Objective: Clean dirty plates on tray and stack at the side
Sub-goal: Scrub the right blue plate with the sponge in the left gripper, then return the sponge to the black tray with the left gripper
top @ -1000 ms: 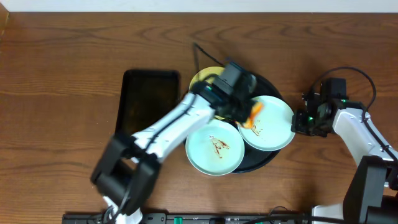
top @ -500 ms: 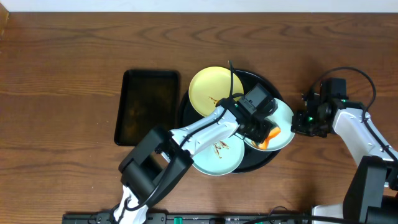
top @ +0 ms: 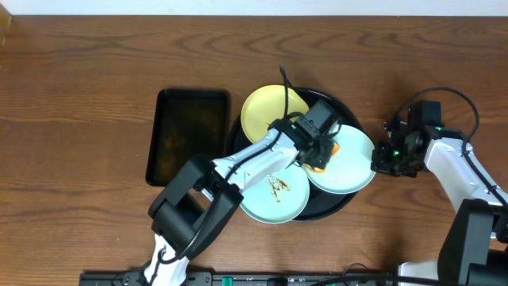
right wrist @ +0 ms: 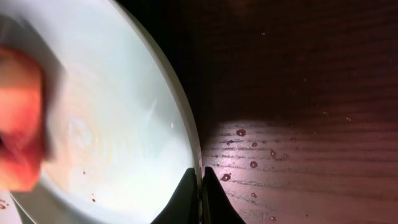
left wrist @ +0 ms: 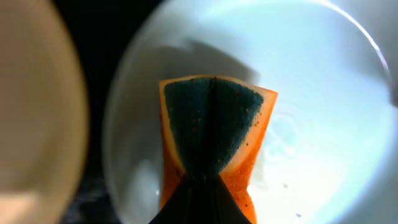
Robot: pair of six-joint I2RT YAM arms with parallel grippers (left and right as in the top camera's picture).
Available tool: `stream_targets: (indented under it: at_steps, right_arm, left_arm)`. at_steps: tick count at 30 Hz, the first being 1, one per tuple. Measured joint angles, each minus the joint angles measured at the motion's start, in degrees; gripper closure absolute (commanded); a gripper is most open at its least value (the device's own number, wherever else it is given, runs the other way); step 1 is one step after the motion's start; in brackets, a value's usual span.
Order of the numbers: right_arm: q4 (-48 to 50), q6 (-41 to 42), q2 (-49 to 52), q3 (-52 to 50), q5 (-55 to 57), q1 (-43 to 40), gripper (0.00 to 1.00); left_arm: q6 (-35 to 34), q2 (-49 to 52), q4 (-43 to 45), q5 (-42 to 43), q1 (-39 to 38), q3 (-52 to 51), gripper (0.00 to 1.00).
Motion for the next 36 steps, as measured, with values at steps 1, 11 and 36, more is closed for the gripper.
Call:
stream_targets:
  at_steps: [1,11,36]
  right_arm:
    - [0.0,0.0,0.0,0.0,0.0,0.0,0.99]
    - [-0.4,0.0,0.0,0.0,0.4,0.0,0.99]
    - [2.9,0.2,0.0,-0.4,0.6,0.0,0.99]
  left_arm:
    - [0.0,0.0,0.0,-0.4,0.3,0.0,0.93]
    - [-0.2,-5.0,-0.4,-1.6,1.5,0.0,0.93]
    - [0.6,-18.3,-23.3,-2.6,19.1,0.4,0.93]
